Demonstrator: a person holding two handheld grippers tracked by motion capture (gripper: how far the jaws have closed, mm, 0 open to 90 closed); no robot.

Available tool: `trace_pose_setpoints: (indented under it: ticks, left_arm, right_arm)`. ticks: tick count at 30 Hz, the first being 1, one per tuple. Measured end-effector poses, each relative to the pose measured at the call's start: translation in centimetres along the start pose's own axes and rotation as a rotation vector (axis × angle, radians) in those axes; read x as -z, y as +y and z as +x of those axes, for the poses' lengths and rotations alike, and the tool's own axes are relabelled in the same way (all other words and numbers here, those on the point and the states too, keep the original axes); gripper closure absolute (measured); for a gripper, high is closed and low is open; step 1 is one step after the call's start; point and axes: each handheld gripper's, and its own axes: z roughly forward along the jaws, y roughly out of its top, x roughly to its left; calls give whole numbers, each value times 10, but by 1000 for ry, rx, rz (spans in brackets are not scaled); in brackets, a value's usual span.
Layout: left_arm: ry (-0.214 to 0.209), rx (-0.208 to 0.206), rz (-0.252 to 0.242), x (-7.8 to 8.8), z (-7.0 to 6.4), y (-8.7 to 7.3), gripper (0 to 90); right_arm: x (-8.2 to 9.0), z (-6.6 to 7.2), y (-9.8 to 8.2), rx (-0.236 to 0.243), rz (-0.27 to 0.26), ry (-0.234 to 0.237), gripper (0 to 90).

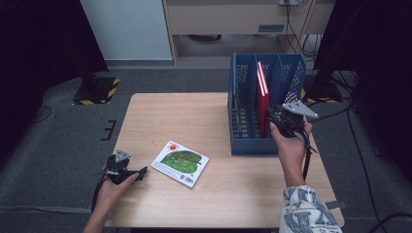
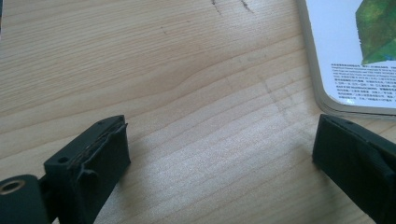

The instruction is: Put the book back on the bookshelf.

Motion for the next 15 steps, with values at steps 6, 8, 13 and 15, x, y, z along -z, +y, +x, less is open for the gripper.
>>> trace_pose_setpoints:
  ticks: [6, 8, 13, 15]
  left_arm:
    - [-2, -1, 0, 0, -1, 0, 27]
    - [-1, 0, 0, 0, -1, 0, 27]
    - [-4, -3, 0, 0, -1, 0, 27]
    - [-4, -3, 1, 0, -1, 0, 27]
  right_arm:
    - [15, 8, -15, 23, 7, 54, 493]
    - [20, 11, -20, 35, 16, 71, 469]
    - [27, 19, -33, 54, 25, 100, 391]
    - [29, 23, -37, 54, 31, 120, 357]
